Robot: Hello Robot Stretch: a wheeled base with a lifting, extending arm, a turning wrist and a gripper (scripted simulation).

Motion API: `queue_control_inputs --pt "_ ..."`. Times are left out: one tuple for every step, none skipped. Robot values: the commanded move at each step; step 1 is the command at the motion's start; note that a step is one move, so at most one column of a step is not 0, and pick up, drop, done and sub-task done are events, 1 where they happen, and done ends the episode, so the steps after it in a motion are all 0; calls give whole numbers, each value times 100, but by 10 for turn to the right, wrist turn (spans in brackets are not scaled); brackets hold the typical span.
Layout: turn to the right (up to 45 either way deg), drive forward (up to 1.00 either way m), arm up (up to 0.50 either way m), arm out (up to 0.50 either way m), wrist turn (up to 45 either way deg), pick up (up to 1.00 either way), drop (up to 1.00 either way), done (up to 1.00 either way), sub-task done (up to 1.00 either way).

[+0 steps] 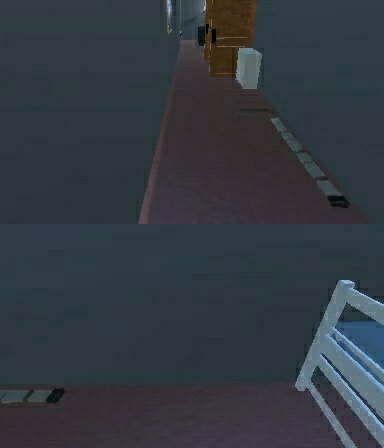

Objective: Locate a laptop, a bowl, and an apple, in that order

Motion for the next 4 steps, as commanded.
queue_control_inputs --pt "0 100 0 0 0 0 0 0 0" --pt "30 0 0 0 0 0 0 0 0" --pt "0 100 0 0 0 0 0 0 0" --pt "0 100 0 0 0 0 0 0 0"
